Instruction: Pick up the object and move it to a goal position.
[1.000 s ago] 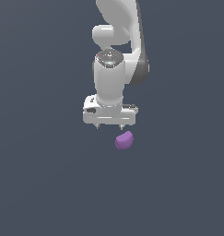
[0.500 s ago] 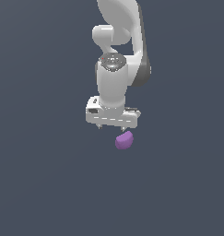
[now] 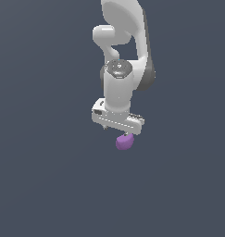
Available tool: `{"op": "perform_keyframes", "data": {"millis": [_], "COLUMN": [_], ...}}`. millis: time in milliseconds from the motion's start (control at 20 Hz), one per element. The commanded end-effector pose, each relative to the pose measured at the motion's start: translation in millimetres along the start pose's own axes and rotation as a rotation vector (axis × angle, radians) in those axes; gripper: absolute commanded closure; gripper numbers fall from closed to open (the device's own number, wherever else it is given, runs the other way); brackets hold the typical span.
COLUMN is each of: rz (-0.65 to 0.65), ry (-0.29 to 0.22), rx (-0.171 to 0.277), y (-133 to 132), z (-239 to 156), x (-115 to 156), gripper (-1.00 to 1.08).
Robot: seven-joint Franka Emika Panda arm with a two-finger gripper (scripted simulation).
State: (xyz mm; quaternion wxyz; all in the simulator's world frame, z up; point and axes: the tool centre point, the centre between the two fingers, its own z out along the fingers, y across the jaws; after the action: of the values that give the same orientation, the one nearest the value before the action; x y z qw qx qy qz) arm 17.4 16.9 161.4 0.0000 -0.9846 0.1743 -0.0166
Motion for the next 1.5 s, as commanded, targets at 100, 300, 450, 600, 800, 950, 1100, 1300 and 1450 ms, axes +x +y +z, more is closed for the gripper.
{"op": "perform_keyframes", "data": {"millis": [100, 300, 450, 600, 800, 950, 1100, 1300, 1450], "rz": [0.112, 0.211, 0.285, 0.359, 0.457, 0.523, 0.578, 0.634, 0.662], "ry": [-0.006, -0.012, -0.015, -0.019, -0.023, -0.025, -0.027, -0.028, -0.029], "rx": [0.000, -0.001, -0.002, -0.004, -0.007, -0.010, -0.012, -0.014, -0.016], "y": [-9, -16, -22, -27, -34, -39, -43, -47, -49], "z": [8, 15, 20, 25, 32, 36, 40, 44, 46], "x": [-3, -6, -8, -10, -13, -15, -17, -19, -20], "gripper": [-0.92, -0.92, -0.92, -0.92, -0.92, -0.92, -0.92, -0.92, -0.92]}}
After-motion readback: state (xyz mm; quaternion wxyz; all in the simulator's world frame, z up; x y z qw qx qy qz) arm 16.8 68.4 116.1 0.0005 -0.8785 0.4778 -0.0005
